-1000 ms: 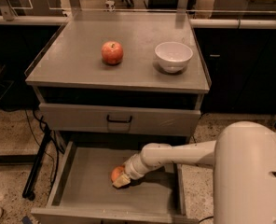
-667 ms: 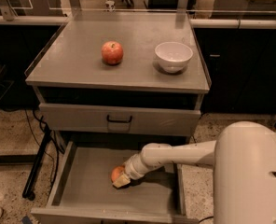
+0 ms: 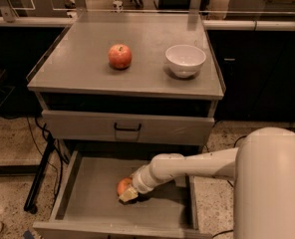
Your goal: Pick orange from middle drawer and place on counter
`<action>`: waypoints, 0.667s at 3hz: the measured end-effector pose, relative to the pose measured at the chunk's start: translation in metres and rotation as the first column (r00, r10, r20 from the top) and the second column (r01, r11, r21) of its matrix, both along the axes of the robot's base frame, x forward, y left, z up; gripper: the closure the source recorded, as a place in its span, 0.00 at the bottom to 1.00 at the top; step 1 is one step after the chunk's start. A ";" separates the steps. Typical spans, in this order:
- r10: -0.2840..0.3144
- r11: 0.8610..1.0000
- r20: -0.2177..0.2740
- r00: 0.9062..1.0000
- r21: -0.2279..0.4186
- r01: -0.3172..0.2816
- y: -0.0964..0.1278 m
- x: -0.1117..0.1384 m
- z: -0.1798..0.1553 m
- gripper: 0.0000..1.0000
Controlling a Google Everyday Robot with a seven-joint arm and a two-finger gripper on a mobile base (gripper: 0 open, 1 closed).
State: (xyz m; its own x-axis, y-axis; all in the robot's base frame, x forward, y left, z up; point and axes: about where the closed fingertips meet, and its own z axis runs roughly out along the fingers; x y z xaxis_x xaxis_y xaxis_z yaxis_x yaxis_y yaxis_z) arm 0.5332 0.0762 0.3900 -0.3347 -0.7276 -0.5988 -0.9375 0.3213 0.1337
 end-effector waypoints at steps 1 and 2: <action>-0.006 1.000 0.026 1.000 0.000 0.006 0.002 -0.020 0.036 1.00; -0.010 1.000 0.077 0.997 0.008 0.009 0.001 -0.034 0.069 1.00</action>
Offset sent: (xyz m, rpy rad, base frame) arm -0.0488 -0.0025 0.1130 0.0177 -0.1486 -0.0192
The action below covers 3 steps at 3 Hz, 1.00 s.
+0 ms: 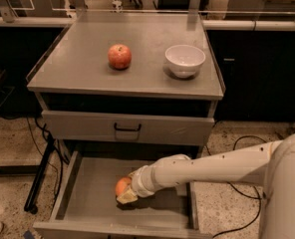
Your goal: Pick orange from middle drawer and place on counter
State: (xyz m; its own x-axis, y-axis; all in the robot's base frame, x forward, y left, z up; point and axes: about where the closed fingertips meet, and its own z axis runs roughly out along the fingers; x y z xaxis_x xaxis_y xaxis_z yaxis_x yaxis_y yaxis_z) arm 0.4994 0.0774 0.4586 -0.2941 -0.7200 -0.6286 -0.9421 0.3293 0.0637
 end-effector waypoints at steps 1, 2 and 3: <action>0.004 1.000 0.007 1.000 -0.003 -0.004 0.000 -0.002 0.004 1.00; 0.009 1.000 0.042 0.999 0.013 -0.010 0.005 0.001 0.027 1.00; 0.020 0.999 0.090 0.996 0.025 -0.022 0.010 0.005 0.064 1.00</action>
Offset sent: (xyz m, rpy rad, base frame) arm 0.0064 0.0095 0.0661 0.0395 -0.0998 0.0136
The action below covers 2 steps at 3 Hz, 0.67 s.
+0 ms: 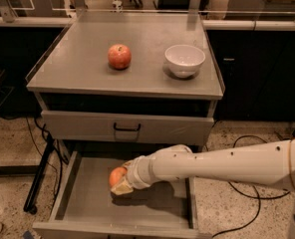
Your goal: Pick orange from middle drawer and place on counter
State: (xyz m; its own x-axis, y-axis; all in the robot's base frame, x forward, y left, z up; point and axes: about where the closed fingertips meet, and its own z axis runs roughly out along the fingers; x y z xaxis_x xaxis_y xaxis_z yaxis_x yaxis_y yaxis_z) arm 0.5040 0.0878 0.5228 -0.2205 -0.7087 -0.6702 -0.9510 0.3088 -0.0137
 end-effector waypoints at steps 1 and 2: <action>0.022 1.000 0.053 0.998 -0.009 -0.022 0.010 0.006 0.052 1.00; 0.027 1.000 0.059 0.998 -0.010 -0.026 0.012 0.007 0.056 1.00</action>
Offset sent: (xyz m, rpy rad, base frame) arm 0.0051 0.0084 0.0431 -0.0053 -0.0434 0.0172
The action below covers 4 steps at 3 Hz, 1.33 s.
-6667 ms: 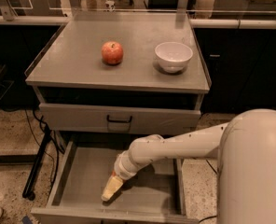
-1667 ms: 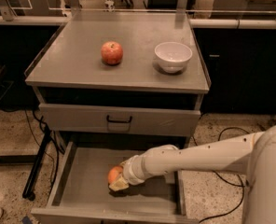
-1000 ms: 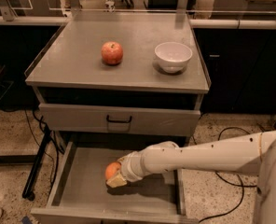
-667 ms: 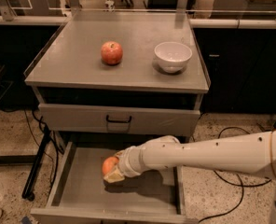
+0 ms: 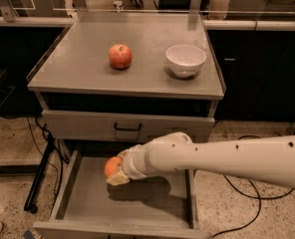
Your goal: Pick orange from middle drawer and place on counter
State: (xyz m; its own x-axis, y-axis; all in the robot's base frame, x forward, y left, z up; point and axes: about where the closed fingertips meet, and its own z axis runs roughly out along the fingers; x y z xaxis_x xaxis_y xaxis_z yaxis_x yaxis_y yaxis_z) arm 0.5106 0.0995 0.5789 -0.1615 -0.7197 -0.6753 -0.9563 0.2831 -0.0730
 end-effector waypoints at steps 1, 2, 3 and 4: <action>0.029 1.000 0.041 0.999 -0.003 -0.028 0.012 0.004 0.025 1.00; 0.088 0.996 0.100 0.991 -0.027 -0.086 0.035 0.008 0.079 1.00; 0.126 0.992 0.159 0.979 -0.034 -0.122 0.046 0.010 0.112 1.00; 0.129 0.992 0.163 0.978 -0.035 -0.125 0.047 0.010 0.114 1.00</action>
Offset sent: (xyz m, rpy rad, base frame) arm 0.0114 0.0488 0.1176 -0.0545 -0.1182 0.1290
